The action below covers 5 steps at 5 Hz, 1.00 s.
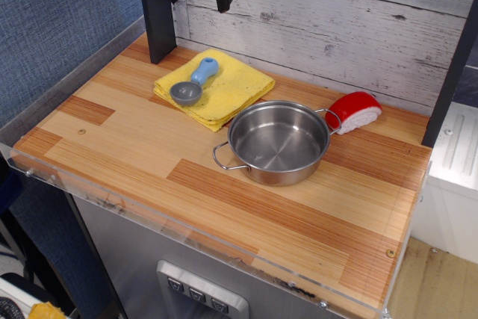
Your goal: Move the pot far left of table under the towel
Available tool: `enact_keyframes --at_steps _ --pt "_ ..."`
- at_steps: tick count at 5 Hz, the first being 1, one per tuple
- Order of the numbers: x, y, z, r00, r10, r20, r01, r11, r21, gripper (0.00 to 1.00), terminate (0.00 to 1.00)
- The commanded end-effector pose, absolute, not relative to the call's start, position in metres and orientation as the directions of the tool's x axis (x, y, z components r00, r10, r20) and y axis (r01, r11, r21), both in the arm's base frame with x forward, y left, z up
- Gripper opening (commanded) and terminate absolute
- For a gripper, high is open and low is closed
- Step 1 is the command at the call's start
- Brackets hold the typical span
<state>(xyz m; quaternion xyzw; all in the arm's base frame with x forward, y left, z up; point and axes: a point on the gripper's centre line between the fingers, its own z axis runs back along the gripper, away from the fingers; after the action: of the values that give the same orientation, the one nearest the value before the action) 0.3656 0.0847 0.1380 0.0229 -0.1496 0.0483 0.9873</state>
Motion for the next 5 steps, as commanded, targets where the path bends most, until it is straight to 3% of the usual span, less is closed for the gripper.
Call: enact_keyframes --at_steps 1,5 --pt "0.366 0.085 0.138 0.951 0.089 0.298 -0.102 0.994 0.031 1.0 0.0" --pt "0.331 0.018 0.089 0.934 0.133 0.331 -0.138 0.99 -0.008 1.0 0.0"
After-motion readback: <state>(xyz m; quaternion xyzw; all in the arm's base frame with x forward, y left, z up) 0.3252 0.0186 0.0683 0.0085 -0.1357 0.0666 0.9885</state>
